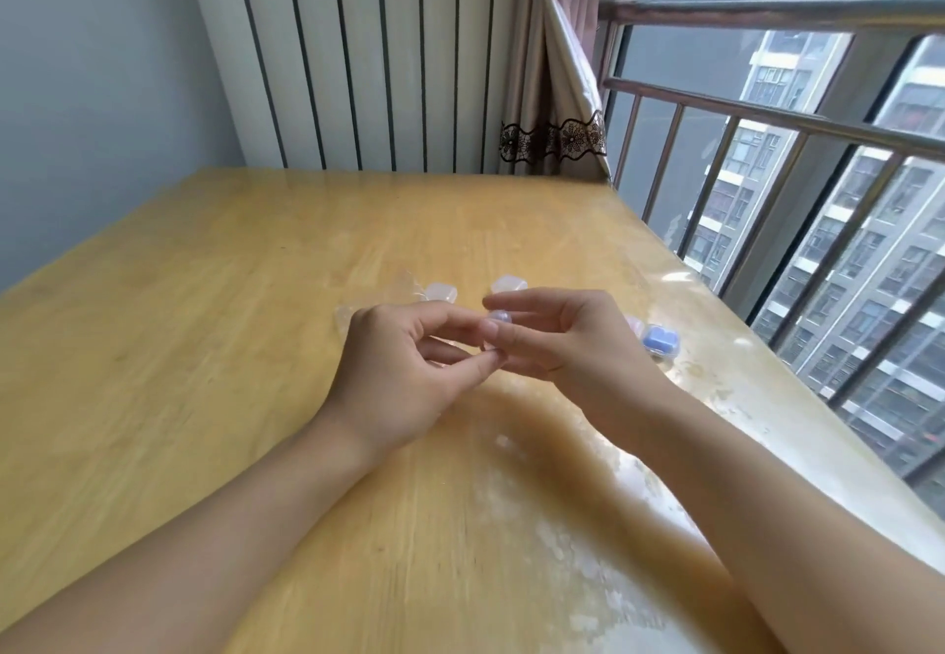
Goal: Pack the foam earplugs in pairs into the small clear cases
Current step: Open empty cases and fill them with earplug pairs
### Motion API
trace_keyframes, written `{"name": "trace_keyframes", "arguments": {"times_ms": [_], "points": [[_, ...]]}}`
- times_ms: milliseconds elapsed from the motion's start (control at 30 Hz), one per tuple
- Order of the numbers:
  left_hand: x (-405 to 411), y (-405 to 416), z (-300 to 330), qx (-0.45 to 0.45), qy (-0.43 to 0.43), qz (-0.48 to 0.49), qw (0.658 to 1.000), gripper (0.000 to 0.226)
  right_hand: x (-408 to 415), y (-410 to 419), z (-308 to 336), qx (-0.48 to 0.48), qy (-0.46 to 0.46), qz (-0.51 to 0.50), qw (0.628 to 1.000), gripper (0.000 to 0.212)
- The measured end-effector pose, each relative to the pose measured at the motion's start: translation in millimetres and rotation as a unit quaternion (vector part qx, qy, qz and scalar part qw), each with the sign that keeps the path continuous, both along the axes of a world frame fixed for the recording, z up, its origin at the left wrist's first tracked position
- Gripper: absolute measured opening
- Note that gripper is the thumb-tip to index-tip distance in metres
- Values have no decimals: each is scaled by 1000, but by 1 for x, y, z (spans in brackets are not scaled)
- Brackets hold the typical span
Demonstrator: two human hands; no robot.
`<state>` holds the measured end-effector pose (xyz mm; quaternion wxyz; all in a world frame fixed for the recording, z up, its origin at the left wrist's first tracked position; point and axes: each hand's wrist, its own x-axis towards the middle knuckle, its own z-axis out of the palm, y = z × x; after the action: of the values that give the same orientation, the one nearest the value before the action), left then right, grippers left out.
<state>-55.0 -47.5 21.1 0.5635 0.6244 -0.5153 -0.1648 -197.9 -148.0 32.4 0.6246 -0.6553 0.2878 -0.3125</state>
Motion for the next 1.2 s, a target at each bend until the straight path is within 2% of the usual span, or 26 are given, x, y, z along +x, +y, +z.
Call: {"name": "trace_keyframes", "arguments": {"times_ms": [100, 267, 500, 700, 833, 967, 1100, 1200], "points": [[-1, -1, -2, 21, 30, 15, 999, 14, -1, 1, -3, 36, -17, 36, 999, 34], [-5, 1, 0, 37, 65, 11, 997, 12, -6, -2, 0, 42, -26, 56, 997, 35], [-7, 1, -1, 41, 78, 1, 996, 12, -6, -1, -3, 6, -2, 30, 1000, 35], [-3, -4, -4, 56, 100, -22, 993, 15, -3, -2, -10, -85, 55, -5, 995, 30], [4, -5, -5, 45, 134, -18, 990, 9, -4, -2, -7, -77, 42, 14, 996, 30], [11, -6, 0, 58, 162, -39, 984, 13, -9, -6, 3, -54, 41, 81, 994, 35], [2, -6, -2, 97, 118, -50, 987, 21, -15, -21, 7, -45, 50, 16, 998, 22], [-5, -4, -5, 129, 60, -60, 988, 26, -16, -29, 2, -126, 88, -13, 988, 18]]}}
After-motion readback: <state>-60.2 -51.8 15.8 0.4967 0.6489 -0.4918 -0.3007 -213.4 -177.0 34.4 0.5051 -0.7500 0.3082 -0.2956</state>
